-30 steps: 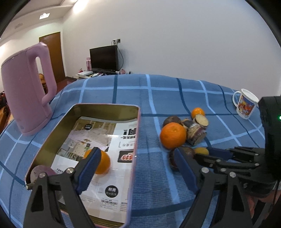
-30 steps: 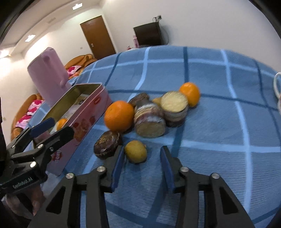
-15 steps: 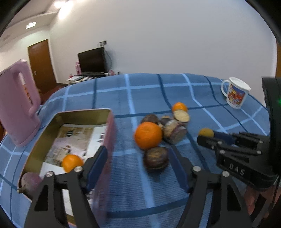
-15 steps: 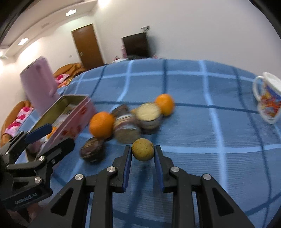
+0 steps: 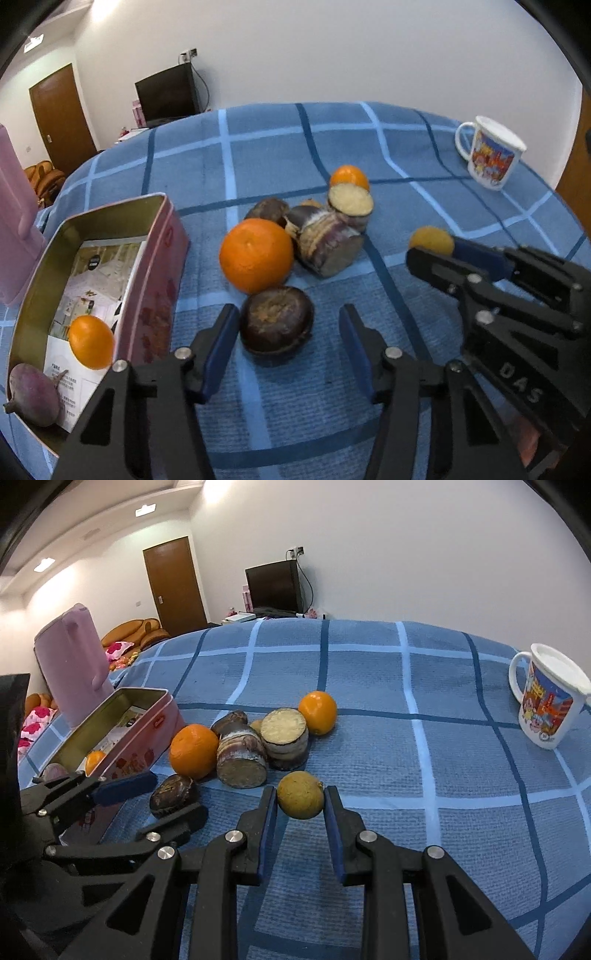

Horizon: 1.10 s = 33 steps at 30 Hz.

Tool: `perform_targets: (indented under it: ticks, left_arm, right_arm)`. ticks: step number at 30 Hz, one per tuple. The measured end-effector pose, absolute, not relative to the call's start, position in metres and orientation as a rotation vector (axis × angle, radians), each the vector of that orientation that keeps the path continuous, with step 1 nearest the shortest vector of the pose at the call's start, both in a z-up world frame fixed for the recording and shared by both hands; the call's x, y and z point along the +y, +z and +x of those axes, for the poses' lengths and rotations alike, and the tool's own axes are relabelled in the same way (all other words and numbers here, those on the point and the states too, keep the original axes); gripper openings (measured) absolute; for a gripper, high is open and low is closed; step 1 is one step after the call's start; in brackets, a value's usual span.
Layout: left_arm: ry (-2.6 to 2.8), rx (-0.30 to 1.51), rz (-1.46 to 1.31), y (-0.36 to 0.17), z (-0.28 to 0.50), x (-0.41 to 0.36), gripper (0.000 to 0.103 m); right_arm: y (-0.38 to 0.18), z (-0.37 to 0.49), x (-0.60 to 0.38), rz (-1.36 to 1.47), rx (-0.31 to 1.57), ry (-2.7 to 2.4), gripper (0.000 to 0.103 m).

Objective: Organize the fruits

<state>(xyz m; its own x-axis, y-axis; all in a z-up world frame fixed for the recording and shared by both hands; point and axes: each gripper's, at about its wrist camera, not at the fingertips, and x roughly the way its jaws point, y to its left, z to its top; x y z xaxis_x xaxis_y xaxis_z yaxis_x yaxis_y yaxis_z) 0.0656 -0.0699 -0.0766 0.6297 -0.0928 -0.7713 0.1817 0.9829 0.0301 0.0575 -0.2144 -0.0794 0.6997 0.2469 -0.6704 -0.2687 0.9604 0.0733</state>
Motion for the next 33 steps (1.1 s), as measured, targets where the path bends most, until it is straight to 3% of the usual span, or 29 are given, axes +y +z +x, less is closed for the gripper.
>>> perform_targets:
  ticks: [6,8,10,33]
  left_arm:
    - [-0.153,0.925,0.055,-0.085,0.077,-0.064,0.060]
    - [-0.154,0.921,0.049,-0.086,0.079,-0.062,0.057]
    - [-0.157,0.906,0.054,-0.085,0.078,-0.063,0.045]
    - [-0.143,0.742,0.019,-0.064,0.057,-0.048,0.045]
  right_arm:
    - [-0.080,0.057,-0.217,-0.019,0.746,0.284,0.027]
    - [-0.080,0.058,-0.218,-0.015,0.748,0.286,0.027]
    - [-0.080,0.057,-0.218,-0.015,0.747,0.287,0.027]
    - [-0.072,0.047,-0.221,0.005,0.680,0.308,0.027]
